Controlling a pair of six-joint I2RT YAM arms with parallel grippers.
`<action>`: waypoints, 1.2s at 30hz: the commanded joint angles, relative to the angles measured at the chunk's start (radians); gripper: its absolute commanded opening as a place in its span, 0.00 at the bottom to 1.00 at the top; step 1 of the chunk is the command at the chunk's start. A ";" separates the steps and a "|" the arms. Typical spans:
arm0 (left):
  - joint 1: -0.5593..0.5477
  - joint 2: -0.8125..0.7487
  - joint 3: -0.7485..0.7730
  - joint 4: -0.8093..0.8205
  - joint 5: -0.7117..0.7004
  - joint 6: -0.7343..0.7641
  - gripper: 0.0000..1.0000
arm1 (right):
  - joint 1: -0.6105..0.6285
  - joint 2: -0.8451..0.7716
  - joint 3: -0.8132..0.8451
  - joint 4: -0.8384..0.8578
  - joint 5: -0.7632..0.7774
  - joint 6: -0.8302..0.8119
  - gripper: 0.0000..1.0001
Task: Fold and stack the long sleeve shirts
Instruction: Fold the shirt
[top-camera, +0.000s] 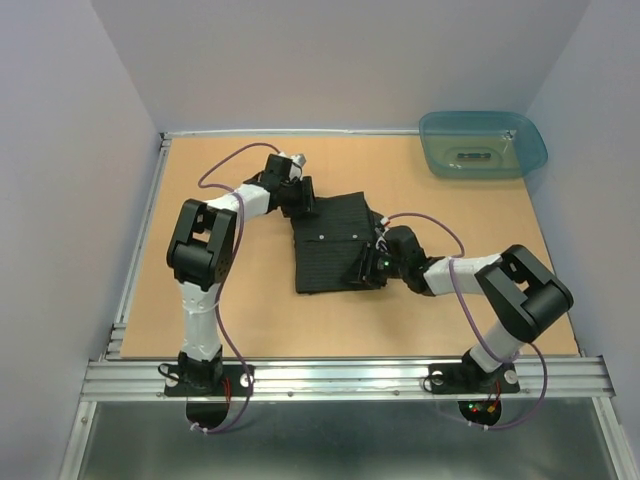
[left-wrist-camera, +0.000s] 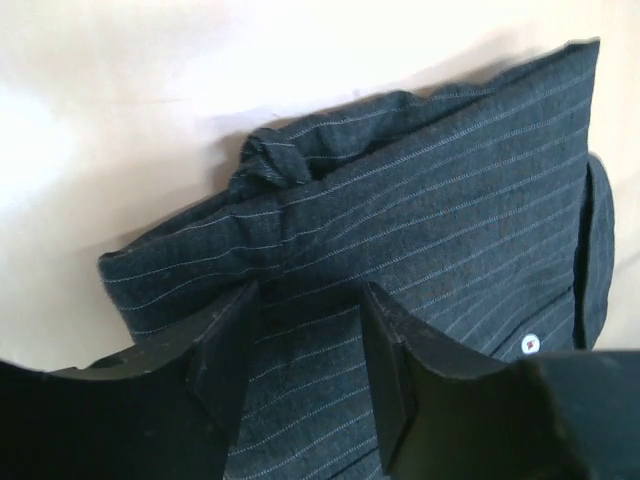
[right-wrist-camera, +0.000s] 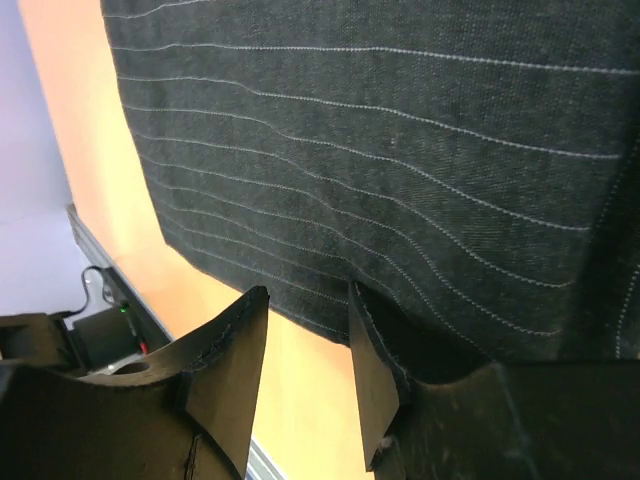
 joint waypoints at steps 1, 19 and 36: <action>0.042 -0.091 -0.138 -0.017 -0.071 -0.090 0.55 | -0.041 0.025 -0.009 -0.041 0.092 -0.073 0.44; -0.035 -0.863 -0.710 -0.028 -0.183 -0.224 0.69 | -0.282 0.073 0.416 -0.268 0.053 -0.326 0.45; 0.045 -0.518 -0.532 0.228 -0.141 -0.242 0.59 | -0.088 0.062 0.058 0.221 -0.178 -0.024 0.46</action>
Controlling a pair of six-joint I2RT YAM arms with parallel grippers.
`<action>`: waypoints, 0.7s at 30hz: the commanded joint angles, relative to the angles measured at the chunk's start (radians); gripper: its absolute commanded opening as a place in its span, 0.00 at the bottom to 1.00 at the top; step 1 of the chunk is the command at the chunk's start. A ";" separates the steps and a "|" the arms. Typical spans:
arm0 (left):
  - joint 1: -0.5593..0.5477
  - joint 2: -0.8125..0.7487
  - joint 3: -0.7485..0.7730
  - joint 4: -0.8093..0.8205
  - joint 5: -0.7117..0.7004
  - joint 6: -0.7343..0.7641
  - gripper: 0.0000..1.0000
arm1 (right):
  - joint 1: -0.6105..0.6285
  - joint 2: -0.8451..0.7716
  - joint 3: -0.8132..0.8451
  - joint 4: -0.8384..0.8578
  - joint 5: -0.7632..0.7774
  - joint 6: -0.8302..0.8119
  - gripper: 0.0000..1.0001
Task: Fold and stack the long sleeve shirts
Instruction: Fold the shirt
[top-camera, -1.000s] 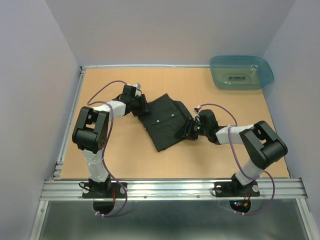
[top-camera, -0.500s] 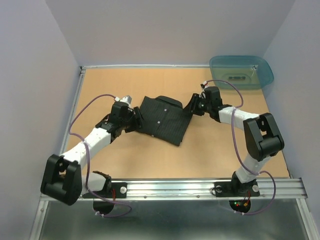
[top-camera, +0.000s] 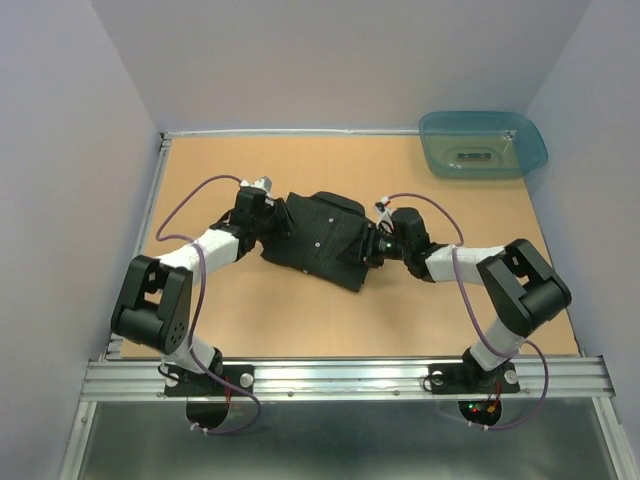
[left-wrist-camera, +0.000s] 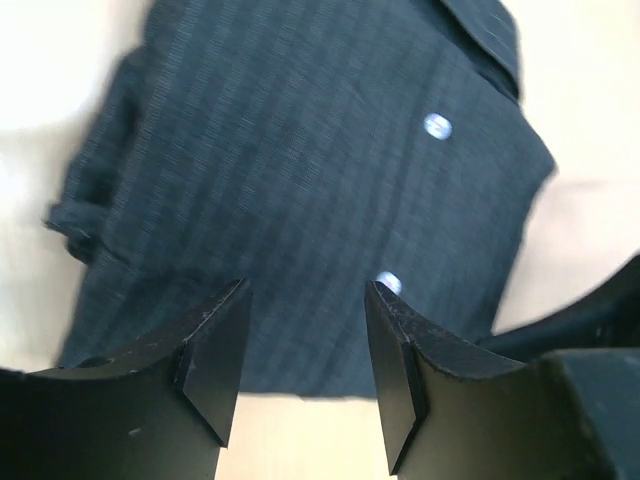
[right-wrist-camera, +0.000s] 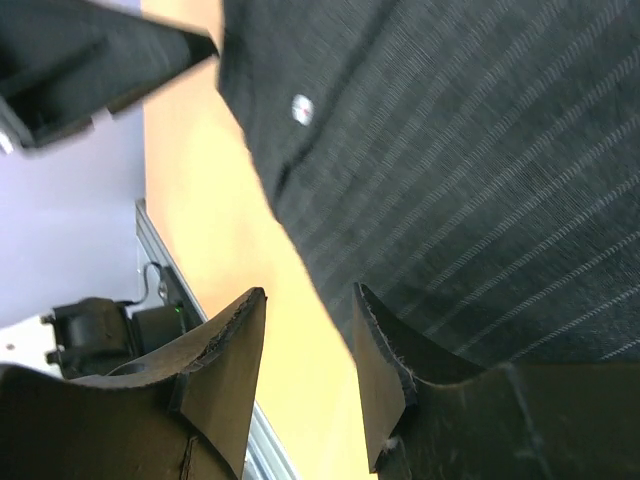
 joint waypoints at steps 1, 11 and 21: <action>0.057 0.065 0.053 0.072 -0.011 -0.007 0.59 | -0.001 0.056 -0.055 0.137 -0.032 0.012 0.46; 0.097 0.124 -0.050 0.038 -0.018 -0.070 0.49 | -0.116 0.189 -0.081 0.113 -0.022 -0.057 0.46; 0.097 -0.164 -0.188 -0.054 -0.102 -0.049 0.59 | -0.220 0.018 0.117 -0.243 0.011 -0.269 0.47</action>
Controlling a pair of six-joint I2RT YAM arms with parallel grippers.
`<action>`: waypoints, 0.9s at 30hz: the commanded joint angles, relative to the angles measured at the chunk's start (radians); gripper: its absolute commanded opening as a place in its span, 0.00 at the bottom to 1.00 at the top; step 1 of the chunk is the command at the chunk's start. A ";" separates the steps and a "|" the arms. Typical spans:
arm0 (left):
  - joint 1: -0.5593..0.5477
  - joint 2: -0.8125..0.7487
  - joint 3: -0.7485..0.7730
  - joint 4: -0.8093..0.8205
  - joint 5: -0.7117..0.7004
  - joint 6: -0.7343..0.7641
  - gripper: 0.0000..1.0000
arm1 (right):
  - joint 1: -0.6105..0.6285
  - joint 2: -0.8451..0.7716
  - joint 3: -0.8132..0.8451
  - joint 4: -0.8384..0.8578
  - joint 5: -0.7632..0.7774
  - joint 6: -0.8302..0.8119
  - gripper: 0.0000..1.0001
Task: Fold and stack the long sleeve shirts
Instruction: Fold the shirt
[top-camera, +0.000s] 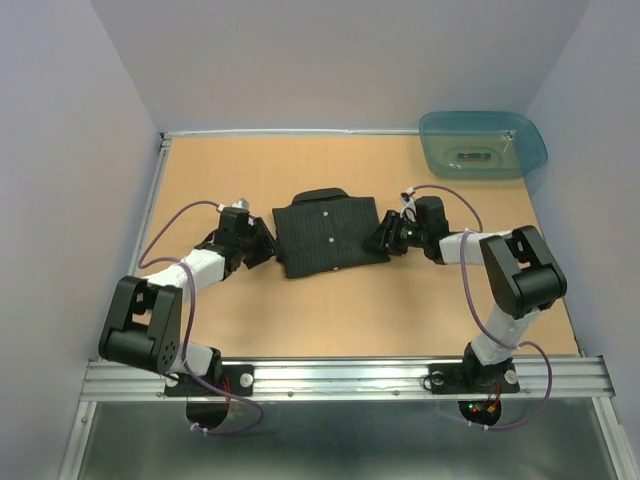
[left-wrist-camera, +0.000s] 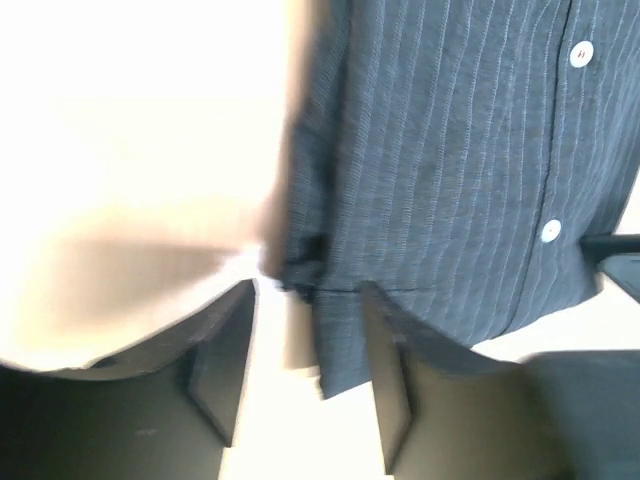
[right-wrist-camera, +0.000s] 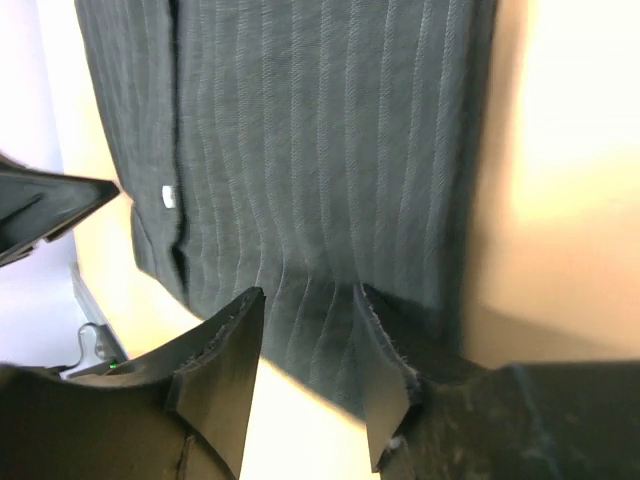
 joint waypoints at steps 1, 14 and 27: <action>0.003 -0.135 0.010 -0.080 -0.076 0.060 0.62 | -0.007 -0.140 0.064 -0.171 0.064 -0.104 0.48; -0.291 -0.235 0.257 -0.251 -0.351 0.253 0.90 | -0.029 -0.362 0.052 -0.461 0.291 -0.095 0.77; -0.246 -0.058 0.226 -0.229 -0.360 0.055 0.90 | -0.027 -0.452 0.024 -0.529 0.295 -0.164 0.76</action>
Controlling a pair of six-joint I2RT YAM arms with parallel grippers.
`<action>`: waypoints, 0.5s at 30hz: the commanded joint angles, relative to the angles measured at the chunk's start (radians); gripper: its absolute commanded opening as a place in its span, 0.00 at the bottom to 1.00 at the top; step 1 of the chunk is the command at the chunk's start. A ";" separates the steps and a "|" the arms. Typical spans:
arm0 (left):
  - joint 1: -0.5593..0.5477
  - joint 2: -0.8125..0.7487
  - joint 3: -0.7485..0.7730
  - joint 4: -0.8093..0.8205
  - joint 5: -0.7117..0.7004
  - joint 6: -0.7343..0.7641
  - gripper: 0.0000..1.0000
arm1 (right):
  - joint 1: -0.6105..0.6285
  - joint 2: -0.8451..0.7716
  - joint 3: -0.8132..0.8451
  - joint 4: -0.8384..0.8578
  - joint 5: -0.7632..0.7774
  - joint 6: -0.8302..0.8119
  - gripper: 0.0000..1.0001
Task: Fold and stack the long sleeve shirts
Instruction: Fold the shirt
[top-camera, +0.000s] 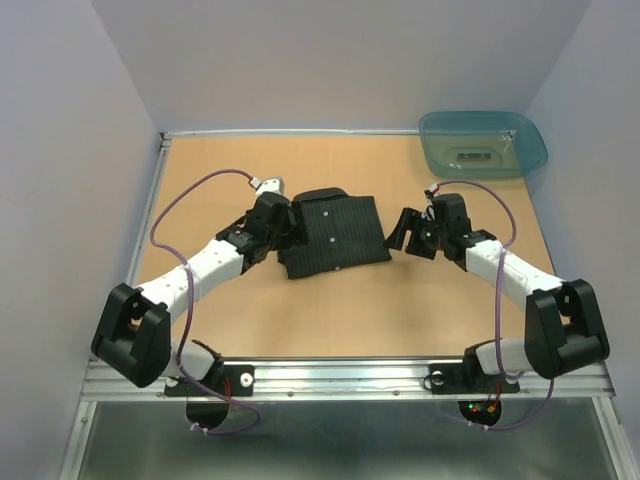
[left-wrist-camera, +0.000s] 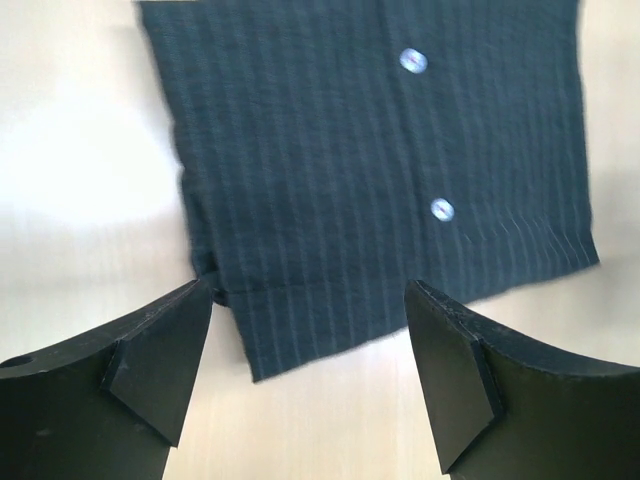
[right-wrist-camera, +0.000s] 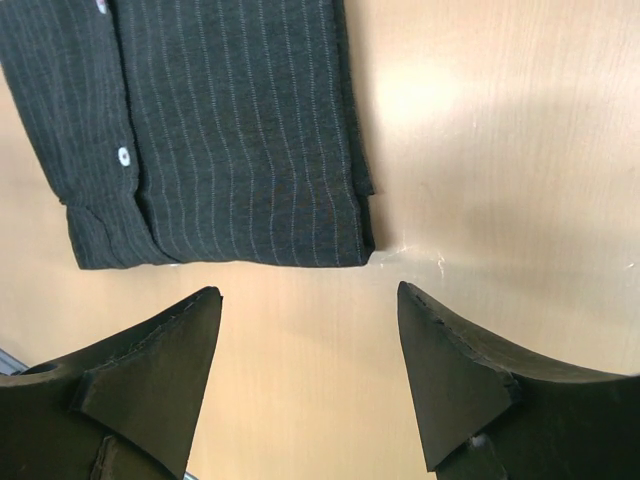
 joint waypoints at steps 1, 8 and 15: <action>0.093 0.034 -0.026 0.020 0.018 -0.068 0.90 | -0.003 -0.068 0.007 -0.015 -0.009 -0.039 0.76; 0.200 0.185 -0.002 0.069 0.197 -0.054 0.95 | -0.003 -0.124 0.000 -0.022 -0.029 -0.056 0.82; 0.244 0.303 0.008 0.103 0.257 -0.071 0.93 | 0.008 -0.168 0.024 -0.041 -0.038 -0.115 0.88</action>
